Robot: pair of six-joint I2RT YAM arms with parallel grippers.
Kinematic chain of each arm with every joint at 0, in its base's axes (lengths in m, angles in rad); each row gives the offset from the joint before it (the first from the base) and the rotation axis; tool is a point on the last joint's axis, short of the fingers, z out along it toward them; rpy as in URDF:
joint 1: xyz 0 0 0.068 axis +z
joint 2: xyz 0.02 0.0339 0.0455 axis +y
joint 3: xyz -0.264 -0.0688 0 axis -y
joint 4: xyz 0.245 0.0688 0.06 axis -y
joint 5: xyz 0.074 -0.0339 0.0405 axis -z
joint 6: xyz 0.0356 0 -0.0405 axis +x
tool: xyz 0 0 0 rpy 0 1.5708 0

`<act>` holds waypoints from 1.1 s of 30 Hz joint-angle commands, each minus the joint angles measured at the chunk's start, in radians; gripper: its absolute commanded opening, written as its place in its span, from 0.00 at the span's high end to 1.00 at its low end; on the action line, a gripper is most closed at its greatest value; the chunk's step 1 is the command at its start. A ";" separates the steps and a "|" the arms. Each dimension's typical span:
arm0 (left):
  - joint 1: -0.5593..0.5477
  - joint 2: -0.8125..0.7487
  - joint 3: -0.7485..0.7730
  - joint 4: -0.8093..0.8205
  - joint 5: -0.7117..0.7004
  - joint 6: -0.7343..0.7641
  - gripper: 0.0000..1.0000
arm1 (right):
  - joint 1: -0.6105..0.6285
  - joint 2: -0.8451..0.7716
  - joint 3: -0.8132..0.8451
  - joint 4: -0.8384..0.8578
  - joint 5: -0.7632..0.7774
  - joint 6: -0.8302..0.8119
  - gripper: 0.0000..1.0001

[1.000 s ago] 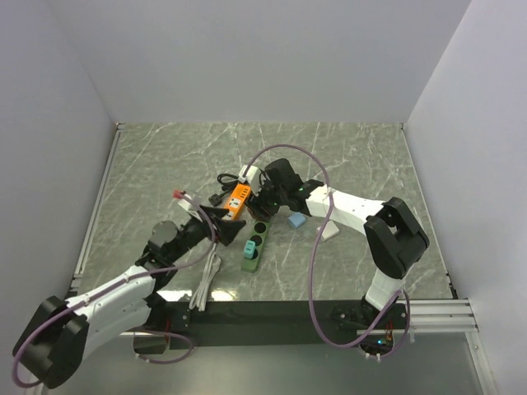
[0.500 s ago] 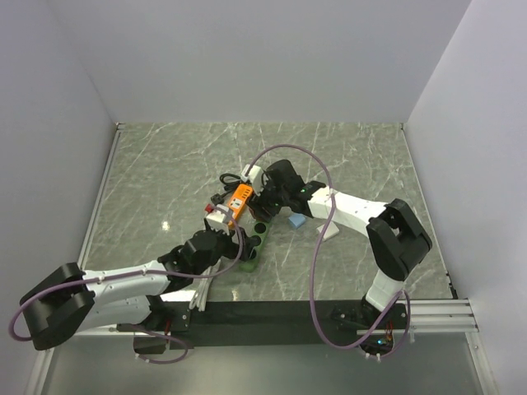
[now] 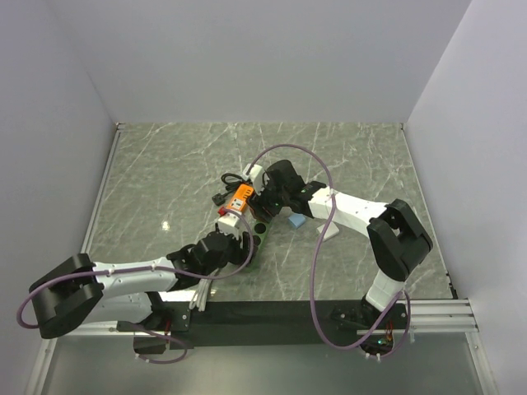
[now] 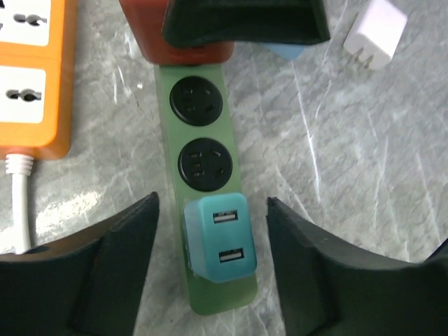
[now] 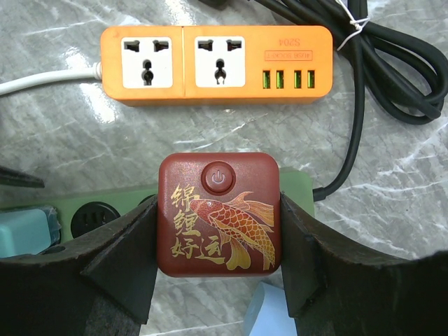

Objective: Insert the plug

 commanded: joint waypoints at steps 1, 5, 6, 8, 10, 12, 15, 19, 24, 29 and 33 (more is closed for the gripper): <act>-0.014 -0.032 0.038 -0.052 -0.014 0.017 0.34 | 0.014 0.062 -0.067 -0.285 -0.024 0.133 1.00; -0.021 -0.031 0.038 -0.091 -0.036 0.008 0.43 | 0.014 0.048 -0.067 -0.274 -0.009 0.161 1.00; -0.026 -0.026 0.041 -0.104 -0.043 0.004 0.46 | 0.014 0.045 -0.067 -0.271 -0.008 0.164 1.00; -0.030 -0.006 0.054 -0.117 -0.053 0.005 0.52 | 0.014 0.042 -0.064 -0.273 -0.001 0.175 1.00; -0.037 0.018 0.066 -0.120 -0.057 0.007 0.55 | 0.014 0.042 -0.061 -0.273 0.007 0.179 1.00; -0.046 0.035 0.075 -0.132 -0.082 0.008 0.57 | 0.017 0.042 -0.058 -0.274 0.013 0.189 1.00; -0.052 0.051 0.089 -0.156 -0.135 0.002 0.62 | 0.020 0.043 -0.051 -0.276 0.021 0.204 1.00; -0.052 0.054 0.095 -0.183 -0.192 -0.002 0.69 | 0.026 0.053 -0.032 -0.276 0.039 0.233 1.00; -0.055 0.046 0.109 -0.203 -0.244 0.002 0.81 | 0.032 0.057 -0.048 -0.217 0.017 0.301 1.00; -0.055 0.043 0.118 -0.207 -0.269 0.028 0.87 | 0.048 0.042 -0.083 -0.136 0.018 0.377 1.00; -0.055 0.046 0.121 -0.207 -0.264 0.037 0.88 | 0.061 0.019 -0.152 -0.063 0.048 0.425 1.00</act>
